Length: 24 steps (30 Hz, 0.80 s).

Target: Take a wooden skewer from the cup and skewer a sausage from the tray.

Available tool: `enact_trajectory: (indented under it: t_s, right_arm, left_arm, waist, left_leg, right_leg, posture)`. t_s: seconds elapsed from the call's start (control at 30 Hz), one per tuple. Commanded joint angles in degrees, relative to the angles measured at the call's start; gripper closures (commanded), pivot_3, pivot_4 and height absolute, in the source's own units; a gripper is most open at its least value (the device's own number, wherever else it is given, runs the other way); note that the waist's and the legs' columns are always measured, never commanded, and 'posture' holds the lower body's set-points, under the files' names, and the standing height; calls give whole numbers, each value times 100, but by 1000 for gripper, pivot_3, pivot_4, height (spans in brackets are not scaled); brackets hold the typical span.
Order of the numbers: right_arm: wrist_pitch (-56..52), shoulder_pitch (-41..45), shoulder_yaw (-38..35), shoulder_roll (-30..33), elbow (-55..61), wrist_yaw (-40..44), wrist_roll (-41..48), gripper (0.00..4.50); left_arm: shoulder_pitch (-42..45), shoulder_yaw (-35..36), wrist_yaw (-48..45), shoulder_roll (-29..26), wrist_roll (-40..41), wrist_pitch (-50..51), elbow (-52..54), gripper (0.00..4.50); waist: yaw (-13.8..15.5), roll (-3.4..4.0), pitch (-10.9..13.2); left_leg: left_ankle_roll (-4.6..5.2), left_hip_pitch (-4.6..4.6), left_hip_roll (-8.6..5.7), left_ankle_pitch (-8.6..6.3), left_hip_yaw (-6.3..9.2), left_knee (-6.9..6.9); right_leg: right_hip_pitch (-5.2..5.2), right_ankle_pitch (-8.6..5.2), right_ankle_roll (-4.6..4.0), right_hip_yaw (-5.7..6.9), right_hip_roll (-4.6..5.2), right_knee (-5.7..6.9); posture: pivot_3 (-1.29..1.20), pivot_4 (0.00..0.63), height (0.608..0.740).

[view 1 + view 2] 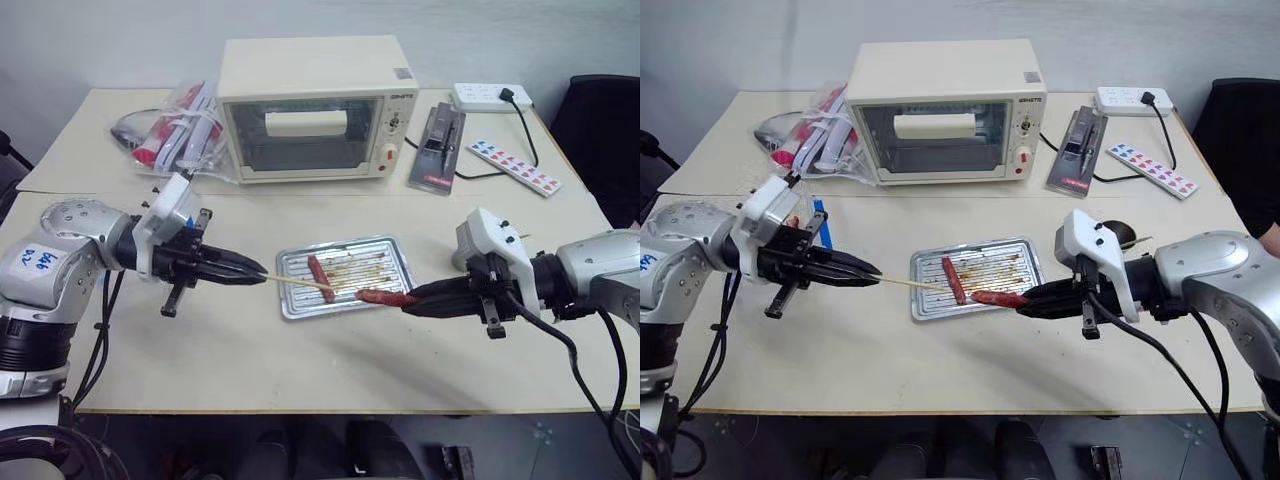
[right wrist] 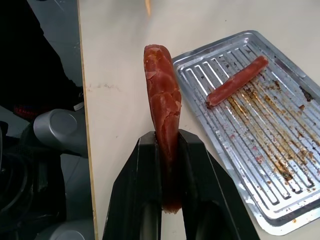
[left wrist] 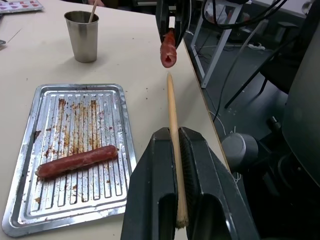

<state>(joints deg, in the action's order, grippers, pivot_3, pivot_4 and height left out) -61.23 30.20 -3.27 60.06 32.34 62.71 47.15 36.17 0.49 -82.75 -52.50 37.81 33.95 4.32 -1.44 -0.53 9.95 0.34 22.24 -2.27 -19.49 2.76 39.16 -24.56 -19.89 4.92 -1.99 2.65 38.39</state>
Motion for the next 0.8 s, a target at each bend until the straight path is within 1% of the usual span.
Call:
enact_trajectory:
  t_s: [0.03,0.43,0.63,0.8]
  right_arm:
    - [93,38,-216,69,158,-76,139,4190]
    - [-23,179,-243,49,211,-353,543,4190]
    - [-38,214,-234,80,235,-453,705,4190]
    - [-104,405,-170,37,200,-535,829,4190]
  left_arm:
    - [136,82,-54,-34,-7,-37,96,4500]
    - [114,-6,42,165,24,-6,263,4500]
    - [192,-47,41,225,-1,-4,237,4500]
    - [313,-93,-12,238,-29,-14,128,4500]
  waist:
    - [-10,0,0]
    - [5,0,0]
    - [3,0,0]
    - [4,0,0]
  left_leg:
    - [0,0,0,0,0,0]
    - [0,0,0,0,0,1]
    - [0,0,0,0,0,2]
    - [0,0,0,0,0,2]
  right_leg:
    - [0,0,0,0,0,6]
    - [0,0,0,0,0,12]
    - [0,0,0,0,0,12]
    - [0,0,0,0,0,12]
  posture:
    - [0,150,740]
    - [0,150,740]
    - [0,150,740]
    - [0,150,740]
